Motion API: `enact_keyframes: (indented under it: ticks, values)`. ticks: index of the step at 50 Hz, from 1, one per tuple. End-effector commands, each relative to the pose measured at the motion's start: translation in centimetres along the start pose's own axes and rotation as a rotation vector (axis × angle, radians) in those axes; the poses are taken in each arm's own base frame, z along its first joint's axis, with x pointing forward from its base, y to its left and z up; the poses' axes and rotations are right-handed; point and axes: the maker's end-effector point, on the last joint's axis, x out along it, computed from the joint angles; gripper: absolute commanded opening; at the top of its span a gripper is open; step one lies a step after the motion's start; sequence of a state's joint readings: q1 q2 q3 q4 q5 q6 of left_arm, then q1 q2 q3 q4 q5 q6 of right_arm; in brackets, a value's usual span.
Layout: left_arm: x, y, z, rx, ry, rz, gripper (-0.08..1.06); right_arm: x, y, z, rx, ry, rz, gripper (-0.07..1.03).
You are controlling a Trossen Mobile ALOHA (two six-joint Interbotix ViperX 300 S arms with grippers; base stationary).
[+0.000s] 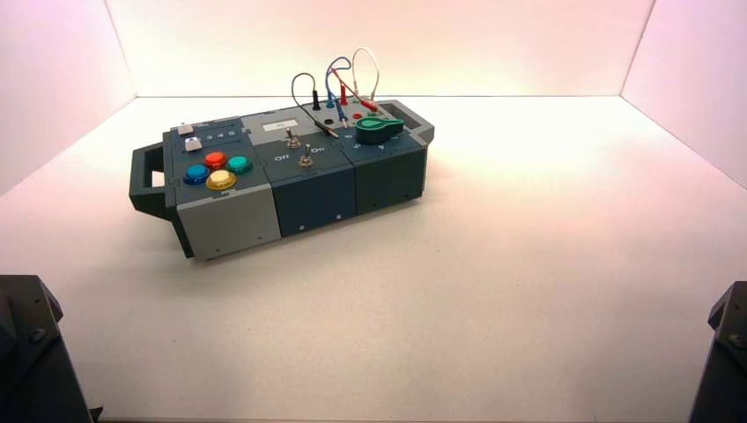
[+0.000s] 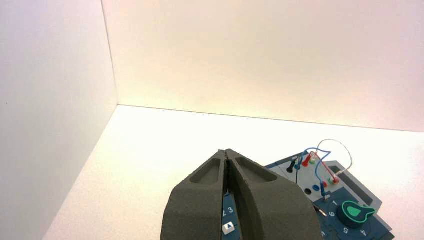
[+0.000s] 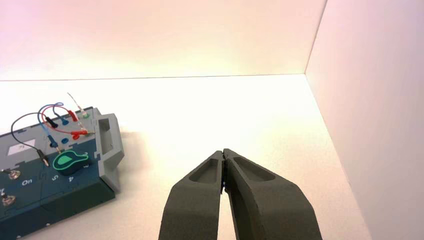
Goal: Move the left gripper to the left.
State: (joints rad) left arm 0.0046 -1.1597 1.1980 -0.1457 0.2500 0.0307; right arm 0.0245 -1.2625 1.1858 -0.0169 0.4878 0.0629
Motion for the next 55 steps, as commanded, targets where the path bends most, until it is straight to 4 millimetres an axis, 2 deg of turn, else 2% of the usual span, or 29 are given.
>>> enact_keyframes:
  ticks: [1, 16, 27, 34, 40, 49, 55]
  values:
    - [-0.1, 0.1, 0.7, 0.002, -0.015, 0.008, -0.03, -0.2, 0.1, 1.1, 0.003, -0.021, 0.003, -0.02]
    - [0.0, 0.2, 0.5, 0.002, -0.010, 0.009, -0.03, -0.1, 0.4, 1.0, -0.004, -0.015, 0.018, -0.02]
    - [0.4, 0.4, 1.8, 0.020, -0.040, 0.025, -0.03, -0.1, 0.8, 1.0, -0.012, -0.014, 0.037, -0.02]
    - [1.1, 2.2, 4.0, 0.014, -0.048, 0.102, -0.03, -0.1, 0.8, 0.9, -0.012, -0.011, 0.037, -0.02]
    - [1.7, 4.7, 6.7, 0.003, -0.054, 0.198, -0.03, 0.1, 0.9, 0.7, -0.012, 0.005, 0.038, -0.02]
    - [2.5, 7.3, 10.2, -0.001, -0.069, 0.285, -0.03, 0.5, 1.2, 0.4, -0.020, 0.028, 0.050, -0.02]
    - [3.0, 8.9, 11.8, -0.009, -0.073, 0.331, -0.03, 0.7, 1.5, 0.2, -0.029, 0.046, 0.063, -0.02]
